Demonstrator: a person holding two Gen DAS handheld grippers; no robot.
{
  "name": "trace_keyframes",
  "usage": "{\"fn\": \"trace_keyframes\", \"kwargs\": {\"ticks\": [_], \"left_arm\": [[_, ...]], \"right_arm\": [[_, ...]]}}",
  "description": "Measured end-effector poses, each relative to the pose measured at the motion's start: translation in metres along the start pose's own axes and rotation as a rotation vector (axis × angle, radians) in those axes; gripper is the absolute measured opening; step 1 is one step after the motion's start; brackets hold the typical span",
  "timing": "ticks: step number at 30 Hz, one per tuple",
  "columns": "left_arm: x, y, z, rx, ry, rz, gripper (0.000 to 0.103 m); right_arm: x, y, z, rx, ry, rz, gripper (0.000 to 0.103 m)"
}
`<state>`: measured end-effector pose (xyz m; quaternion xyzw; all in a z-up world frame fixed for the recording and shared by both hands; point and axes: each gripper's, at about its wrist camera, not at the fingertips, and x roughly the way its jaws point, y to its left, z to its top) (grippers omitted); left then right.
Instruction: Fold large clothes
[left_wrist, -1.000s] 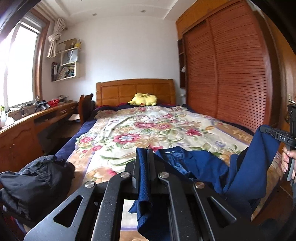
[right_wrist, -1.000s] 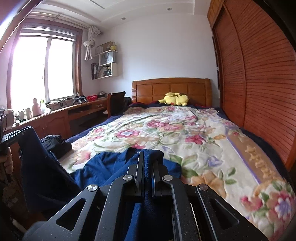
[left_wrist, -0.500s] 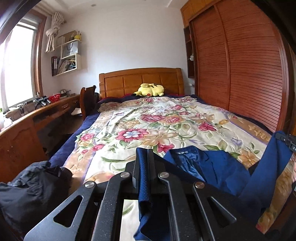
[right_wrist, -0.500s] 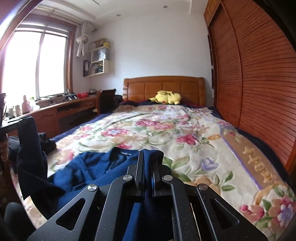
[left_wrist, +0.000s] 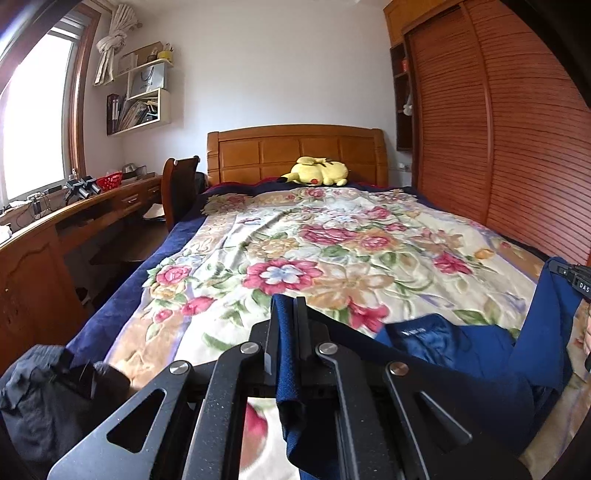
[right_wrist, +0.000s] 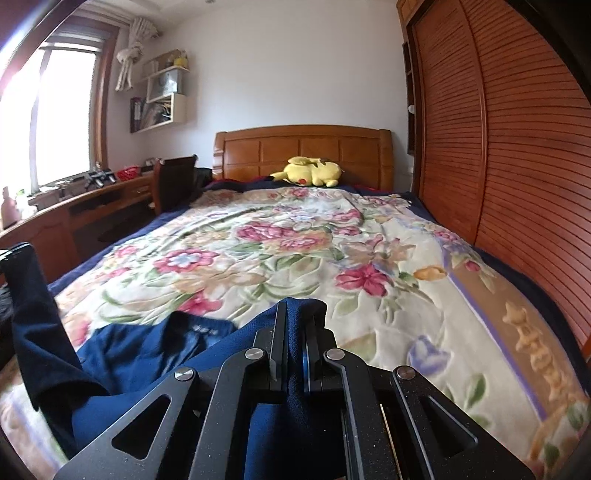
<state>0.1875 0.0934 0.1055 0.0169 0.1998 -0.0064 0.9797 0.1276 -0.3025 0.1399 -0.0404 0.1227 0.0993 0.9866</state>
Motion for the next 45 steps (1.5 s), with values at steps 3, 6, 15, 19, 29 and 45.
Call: {"fn": "trace_keyframes", "kwargs": {"ticks": [3, 6, 15, 19, 29, 45], "left_arm": [[0.029, 0.002, -0.001, -0.004, 0.037, 0.014, 0.004], [0.058, 0.002, -0.016, -0.035, 0.141, 0.004, 0.004], [0.036, -0.015, -0.039, -0.008, 0.158, -0.054, 0.038], [0.005, -0.024, -0.039, -0.004, 0.122, -0.097, 0.066], [-0.052, -0.049, -0.075, -0.045, 0.122, -0.187, 0.08], [-0.052, -0.04, -0.114, -0.038, 0.142, -0.21, 0.08]], "right_arm": [[0.038, 0.004, 0.003, 0.0, 0.048, 0.001, 0.004], [0.072, 0.007, -0.009, -0.01, 0.133, 0.013, 0.004], [0.088, 0.026, -0.016, -0.073, 0.224, -0.012, 0.044], [0.06, 0.026, -0.01, -0.106, 0.188, -0.074, 0.069], [-0.014, 0.068, -0.018, -0.132, 0.164, 0.132, 0.069], [-0.002, 0.148, -0.047, -0.304, 0.301, 0.315, 0.069]]}}
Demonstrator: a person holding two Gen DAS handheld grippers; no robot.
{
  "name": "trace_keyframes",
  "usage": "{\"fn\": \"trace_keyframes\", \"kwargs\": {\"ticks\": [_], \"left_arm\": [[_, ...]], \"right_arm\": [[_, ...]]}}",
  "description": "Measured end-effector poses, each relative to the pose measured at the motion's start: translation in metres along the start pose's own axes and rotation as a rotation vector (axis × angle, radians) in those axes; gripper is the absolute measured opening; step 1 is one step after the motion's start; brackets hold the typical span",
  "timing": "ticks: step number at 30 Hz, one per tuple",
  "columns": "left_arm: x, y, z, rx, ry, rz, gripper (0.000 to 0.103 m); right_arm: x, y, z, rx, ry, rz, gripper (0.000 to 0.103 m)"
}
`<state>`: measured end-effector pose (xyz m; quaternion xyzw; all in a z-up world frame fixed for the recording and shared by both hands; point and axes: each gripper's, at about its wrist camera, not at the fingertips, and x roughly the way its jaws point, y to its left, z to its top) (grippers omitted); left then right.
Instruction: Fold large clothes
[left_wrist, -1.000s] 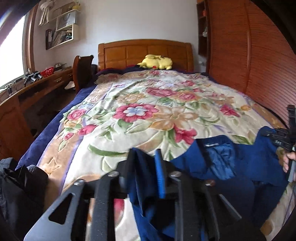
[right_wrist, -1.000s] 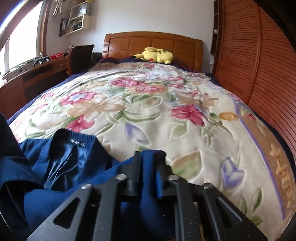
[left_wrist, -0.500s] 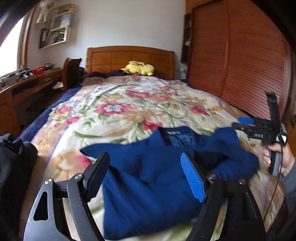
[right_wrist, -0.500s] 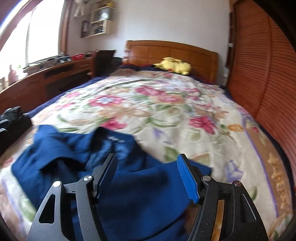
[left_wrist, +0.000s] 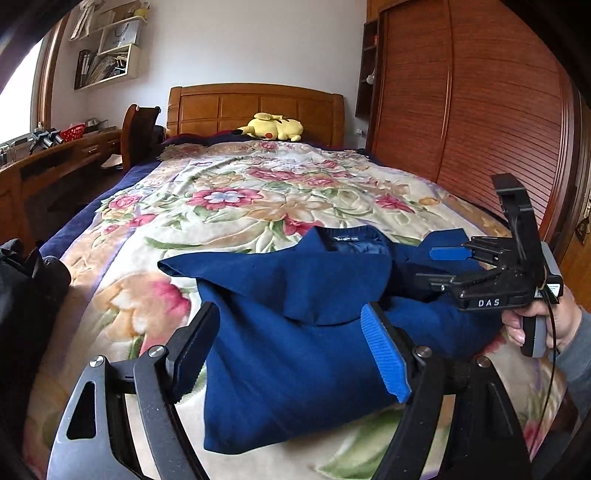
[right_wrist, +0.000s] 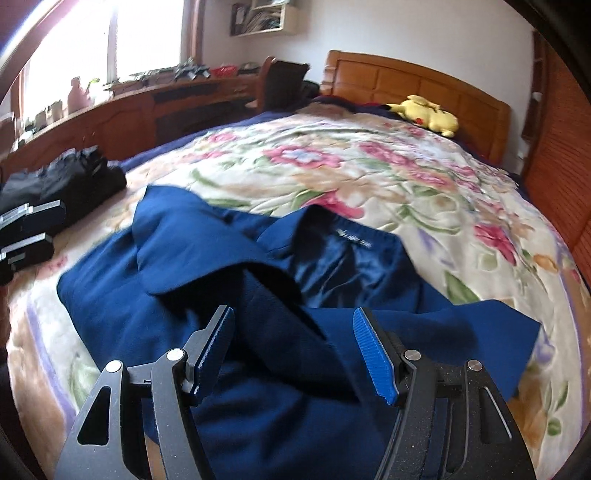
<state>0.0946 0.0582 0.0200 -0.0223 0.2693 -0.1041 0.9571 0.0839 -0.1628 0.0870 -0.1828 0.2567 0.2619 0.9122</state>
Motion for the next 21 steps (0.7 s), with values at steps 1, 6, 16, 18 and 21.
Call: {"fn": "trace_keyframes", "kwargs": {"ticks": [1, 6, 16, 18, 21], "left_arm": [[0.002, 0.002, -0.001, 0.001, 0.005, -0.002, 0.08], [0.007, 0.006, -0.008, 0.006, 0.018, -0.016, 0.08], [0.016, 0.003, -0.012, 0.028, 0.036, 0.01, 0.08], [0.02, 0.003, -0.013, 0.025, 0.045, 0.014, 0.08], [0.023, 0.006, -0.013, 0.017, 0.053, 0.016, 0.08]], "right_arm": [[0.004, -0.001, 0.001, -0.015, 0.01, -0.008, 0.068], [0.016, 0.001, 0.008, -0.078, 0.042, -0.057, 0.035], [0.043, -0.001, 0.05, -0.187, -0.013, -0.153, 0.001], [0.05, -0.007, 0.065, -0.178, -0.02, -0.169, 0.001], [0.054, -0.014, 0.077, -0.105, -0.029, -0.097, 0.001]]}}
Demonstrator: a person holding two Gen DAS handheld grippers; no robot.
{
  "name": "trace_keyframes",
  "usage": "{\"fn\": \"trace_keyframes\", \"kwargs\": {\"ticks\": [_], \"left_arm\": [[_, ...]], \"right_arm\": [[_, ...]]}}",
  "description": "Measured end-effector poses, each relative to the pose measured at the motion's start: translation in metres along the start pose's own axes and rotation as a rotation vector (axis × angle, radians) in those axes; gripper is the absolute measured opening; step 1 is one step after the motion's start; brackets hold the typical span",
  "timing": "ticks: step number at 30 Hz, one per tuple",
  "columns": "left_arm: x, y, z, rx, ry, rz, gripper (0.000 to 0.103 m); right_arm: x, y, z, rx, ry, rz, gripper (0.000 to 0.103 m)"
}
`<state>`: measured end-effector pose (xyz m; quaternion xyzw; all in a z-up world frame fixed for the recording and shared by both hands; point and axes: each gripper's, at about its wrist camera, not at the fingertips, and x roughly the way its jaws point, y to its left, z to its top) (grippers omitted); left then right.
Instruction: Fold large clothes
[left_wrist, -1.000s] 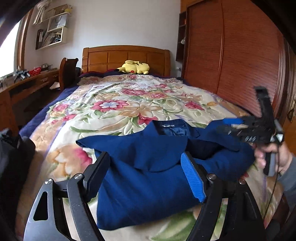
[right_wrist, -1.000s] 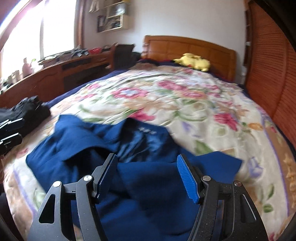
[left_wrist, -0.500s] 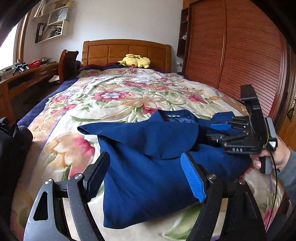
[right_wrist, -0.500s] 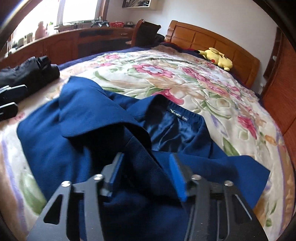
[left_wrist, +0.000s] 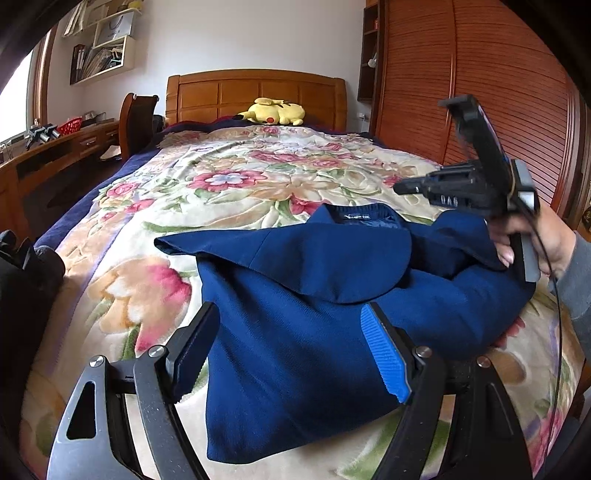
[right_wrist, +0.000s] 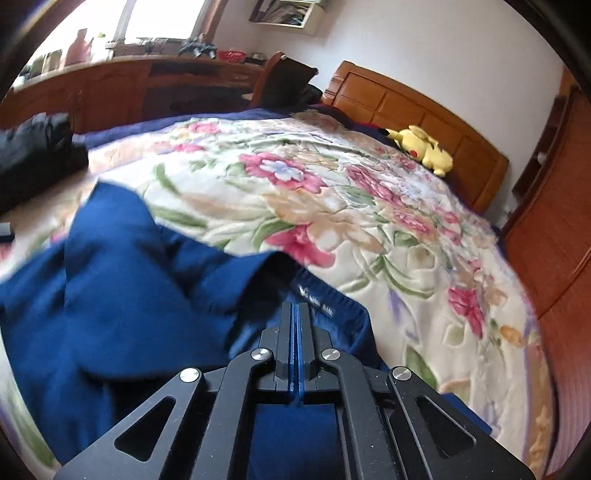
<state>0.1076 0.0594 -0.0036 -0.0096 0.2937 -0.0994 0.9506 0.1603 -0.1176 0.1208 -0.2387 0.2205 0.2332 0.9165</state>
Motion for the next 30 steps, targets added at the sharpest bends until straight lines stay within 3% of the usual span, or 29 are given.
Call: {"fn": "trace_keyframes", "kwargs": {"ticks": [4, 5, 7, 8, 9, 14, 21, 22, 24, 30], "left_arm": [[0.004, 0.002, -0.001, 0.003, 0.009, 0.013, 0.08], [0.004, 0.002, -0.001, 0.004, 0.012, 0.013, 0.08], [0.005, 0.002, -0.002, 0.005, 0.015, 0.009, 0.08], [0.006, 0.003, -0.003, 0.006, 0.017, 0.009, 0.08], [0.007, 0.003, -0.004, 0.006, 0.021, 0.009, 0.08], [0.013, 0.004, -0.005, 0.001, 0.043, 0.019, 0.08], [0.016, 0.0, -0.007, 0.013, 0.055, 0.036, 0.08], [0.017, 0.0, -0.007, 0.015, 0.058, 0.039, 0.08], [0.018, -0.001, -0.008, 0.018, 0.062, 0.045, 0.08], [0.021, 0.001, -0.009, 0.011, 0.072, 0.044, 0.08]], "right_arm": [[0.0, 0.005, -0.007, -0.003, -0.001, 0.027, 0.001], [0.001, 0.007, -0.011, 0.004, 0.013, 0.025, 0.007], [-0.002, 0.006, -0.02, 0.015, 0.028, 0.044, 0.029], [-0.004, 0.007, -0.023, 0.017, 0.028, 0.06, 0.047], [-0.007, 0.009, -0.029, 0.02, 0.025, 0.078, 0.054], [-0.018, 0.003, -0.043, 0.038, 0.067, 0.154, 0.054], [-0.014, 0.004, -0.047, -0.006, 0.117, 0.154, 0.053], [-0.012, 0.007, -0.045, -0.018, 0.123, 0.151, 0.05], [-0.009, 0.013, -0.04, -0.057, 0.118, 0.15, 0.003], [0.0, 0.004, -0.002, -0.082, 0.023, 0.055, 0.002]]}}
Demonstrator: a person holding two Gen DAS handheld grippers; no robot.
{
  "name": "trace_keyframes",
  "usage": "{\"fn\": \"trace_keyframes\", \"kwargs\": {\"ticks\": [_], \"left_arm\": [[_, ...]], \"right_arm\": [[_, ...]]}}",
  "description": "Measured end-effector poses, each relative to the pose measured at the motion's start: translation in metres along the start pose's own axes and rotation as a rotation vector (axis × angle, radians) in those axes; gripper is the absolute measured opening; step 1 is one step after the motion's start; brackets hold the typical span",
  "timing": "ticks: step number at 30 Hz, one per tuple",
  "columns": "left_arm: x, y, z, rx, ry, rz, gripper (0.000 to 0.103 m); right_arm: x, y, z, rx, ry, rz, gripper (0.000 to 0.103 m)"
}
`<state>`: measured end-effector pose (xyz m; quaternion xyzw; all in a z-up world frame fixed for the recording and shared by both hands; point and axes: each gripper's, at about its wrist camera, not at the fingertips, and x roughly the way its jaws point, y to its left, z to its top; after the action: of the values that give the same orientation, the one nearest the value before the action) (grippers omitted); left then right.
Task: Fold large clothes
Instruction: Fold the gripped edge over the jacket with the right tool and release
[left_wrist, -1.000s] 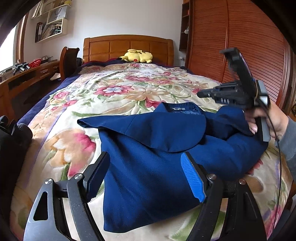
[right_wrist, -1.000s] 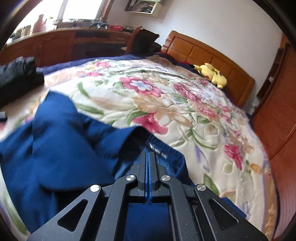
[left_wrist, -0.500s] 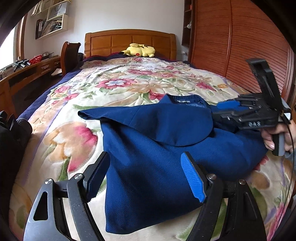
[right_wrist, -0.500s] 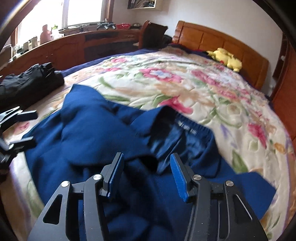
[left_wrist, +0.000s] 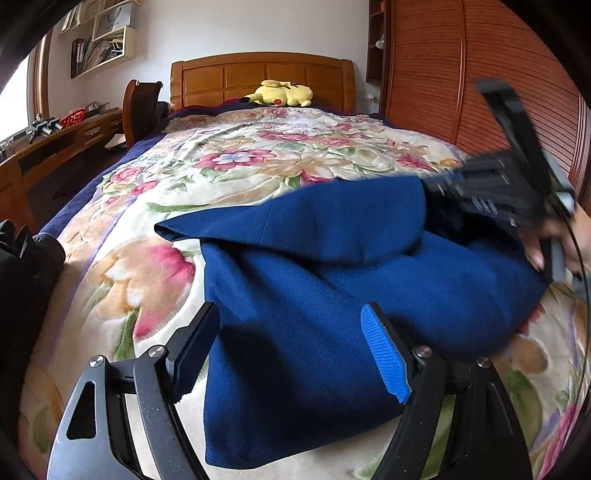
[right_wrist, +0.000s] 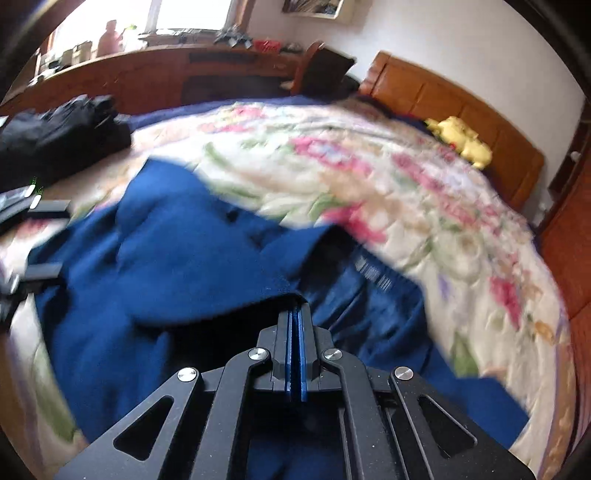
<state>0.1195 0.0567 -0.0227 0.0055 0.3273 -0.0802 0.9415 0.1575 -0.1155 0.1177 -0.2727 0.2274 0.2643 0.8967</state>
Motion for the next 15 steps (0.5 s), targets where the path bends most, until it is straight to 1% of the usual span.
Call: {"fn": "trace_keyframes", "kwargs": {"ticks": [6, 7, 9, 13, 15], "left_arm": [[0.007, 0.004, -0.001, -0.025, 0.024, -0.003, 0.08], [0.008, 0.004, -0.002, -0.027, 0.029, -0.004, 0.08], [0.011, 0.004, -0.002, -0.025, 0.038, -0.002, 0.08], [0.013, 0.004, -0.001, -0.027, 0.045, -0.006, 0.08], [0.013, 0.004, -0.001, -0.027, 0.049, -0.008, 0.08]], "right_arm": [[0.038, -0.014, 0.044, 0.003, -0.028, -0.121, 0.002], [0.047, -0.013, 0.05, -0.006, -0.025, -0.153, 0.002], [0.064, -0.012, 0.057, -0.014, -0.008, -0.208, 0.002], [0.088, -0.01, 0.065, 0.005, 0.008, -0.269, 0.002], [0.09, -0.004, 0.069, 0.003, -0.004, -0.274, 0.003]]}}
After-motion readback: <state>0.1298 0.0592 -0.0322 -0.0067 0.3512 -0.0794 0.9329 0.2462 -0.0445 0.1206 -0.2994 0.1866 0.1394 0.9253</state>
